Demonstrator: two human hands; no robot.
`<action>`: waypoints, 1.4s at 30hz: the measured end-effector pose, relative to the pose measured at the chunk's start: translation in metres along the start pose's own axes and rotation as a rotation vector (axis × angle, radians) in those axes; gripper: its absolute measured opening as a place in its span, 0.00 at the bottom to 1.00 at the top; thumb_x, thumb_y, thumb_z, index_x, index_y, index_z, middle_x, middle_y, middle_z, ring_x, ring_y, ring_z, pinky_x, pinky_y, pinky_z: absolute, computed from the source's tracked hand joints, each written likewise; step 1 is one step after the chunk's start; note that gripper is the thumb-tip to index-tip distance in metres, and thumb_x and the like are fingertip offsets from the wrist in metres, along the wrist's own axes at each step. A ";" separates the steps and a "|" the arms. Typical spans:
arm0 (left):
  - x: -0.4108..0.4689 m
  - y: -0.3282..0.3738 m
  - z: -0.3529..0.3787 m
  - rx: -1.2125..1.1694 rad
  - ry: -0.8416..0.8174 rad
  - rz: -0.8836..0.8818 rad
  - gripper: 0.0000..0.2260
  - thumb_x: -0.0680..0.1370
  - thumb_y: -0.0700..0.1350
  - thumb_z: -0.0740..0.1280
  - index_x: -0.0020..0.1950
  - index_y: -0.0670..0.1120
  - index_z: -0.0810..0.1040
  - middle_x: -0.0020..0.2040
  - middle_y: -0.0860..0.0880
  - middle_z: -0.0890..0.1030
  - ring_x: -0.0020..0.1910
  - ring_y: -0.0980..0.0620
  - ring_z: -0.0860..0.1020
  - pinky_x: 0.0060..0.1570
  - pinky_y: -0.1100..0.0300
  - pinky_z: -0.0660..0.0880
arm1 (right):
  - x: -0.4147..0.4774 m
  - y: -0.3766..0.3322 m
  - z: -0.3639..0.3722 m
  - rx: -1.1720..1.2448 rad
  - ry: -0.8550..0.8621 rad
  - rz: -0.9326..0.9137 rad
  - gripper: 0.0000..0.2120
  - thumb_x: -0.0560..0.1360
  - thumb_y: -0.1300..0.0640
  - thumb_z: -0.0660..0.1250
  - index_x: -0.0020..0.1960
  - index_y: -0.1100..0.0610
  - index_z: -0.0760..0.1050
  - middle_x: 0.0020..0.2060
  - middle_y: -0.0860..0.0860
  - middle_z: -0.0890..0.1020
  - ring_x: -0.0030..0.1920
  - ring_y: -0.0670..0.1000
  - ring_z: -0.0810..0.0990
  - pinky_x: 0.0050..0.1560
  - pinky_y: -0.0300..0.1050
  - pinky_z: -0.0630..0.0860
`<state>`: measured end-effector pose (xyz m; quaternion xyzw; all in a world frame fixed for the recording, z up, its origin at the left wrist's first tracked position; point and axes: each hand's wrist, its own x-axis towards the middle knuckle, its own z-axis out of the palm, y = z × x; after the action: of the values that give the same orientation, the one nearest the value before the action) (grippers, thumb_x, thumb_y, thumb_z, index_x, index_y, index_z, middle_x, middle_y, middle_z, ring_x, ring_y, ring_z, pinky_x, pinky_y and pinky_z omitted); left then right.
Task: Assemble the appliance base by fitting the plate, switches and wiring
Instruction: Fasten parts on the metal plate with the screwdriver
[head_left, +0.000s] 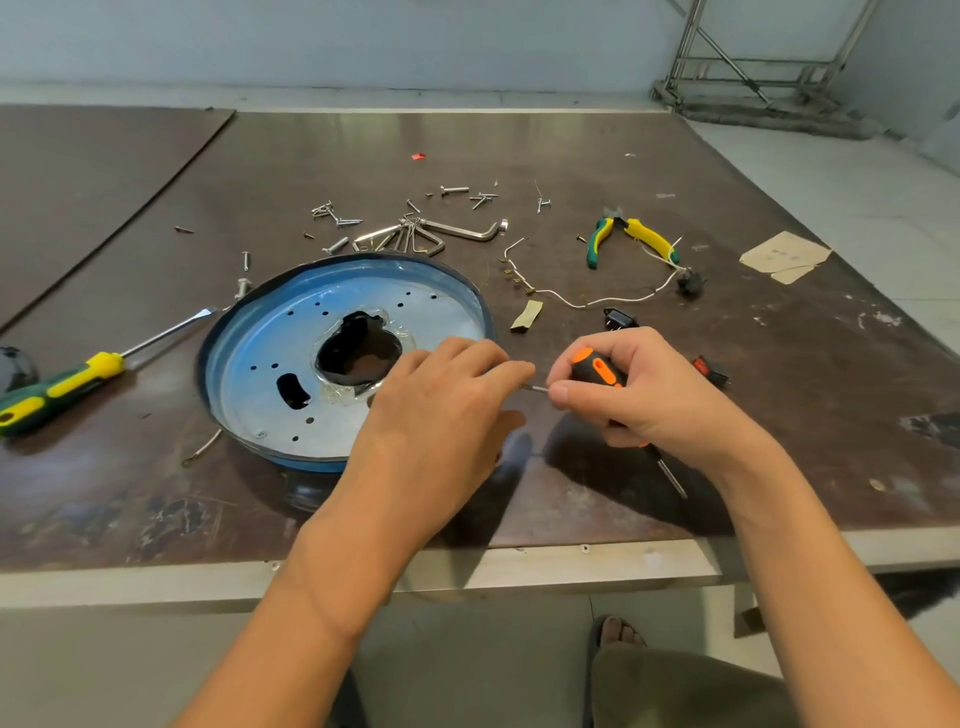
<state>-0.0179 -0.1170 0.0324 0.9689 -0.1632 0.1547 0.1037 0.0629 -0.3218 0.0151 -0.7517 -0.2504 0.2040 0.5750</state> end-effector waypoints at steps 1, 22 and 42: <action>0.000 0.000 0.000 0.004 0.040 0.014 0.09 0.78 0.45 0.71 0.58 0.49 0.83 0.52 0.50 0.84 0.55 0.45 0.80 0.50 0.47 0.75 | -0.001 -0.001 0.000 0.027 -0.019 -0.016 0.04 0.77 0.59 0.73 0.47 0.59 0.80 0.30 0.50 0.71 0.27 0.47 0.68 0.24 0.38 0.63; 0.003 -0.006 0.005 -0.413 0.029 -0.185 0.18 0.83 0.58 0.54 0.51 0.52 0.81 0.55 0.56 0.74 0.55 0.56 0.74 0.53 0.46 0.75 | 0.003 -0.009 0.012 -0.046 0.128 -0.266 0.07 0.71 0.65 0.77 0.45 0.59 0.80 0.35 0.44 0.80 0.32 0.41 0.76 0.34 0.31 0.72; 0.000 -0.005 0.007 -0.341 0.209 -0.109 0.08 0.78 0.52 0.70 0.55 0.52 0.81 0.47 0.57 0.82 0.47 0.55 0.76 0.51 0.47 0.72 | 0.005 -0.004 0.013 0.090 0.098 -0.182 0.03 0.74 0.60 0.74 0.47 0.58 0.82 0.33 0.63 0.68 0.28 0.57 0.63 0.22 0.39 0.63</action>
<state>-0.0139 -0.1142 0.0252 0.9234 -0.1227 0.2185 0.2908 0.0583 -0.3085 0.0155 -0.7083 -0.2801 0.1250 0.6358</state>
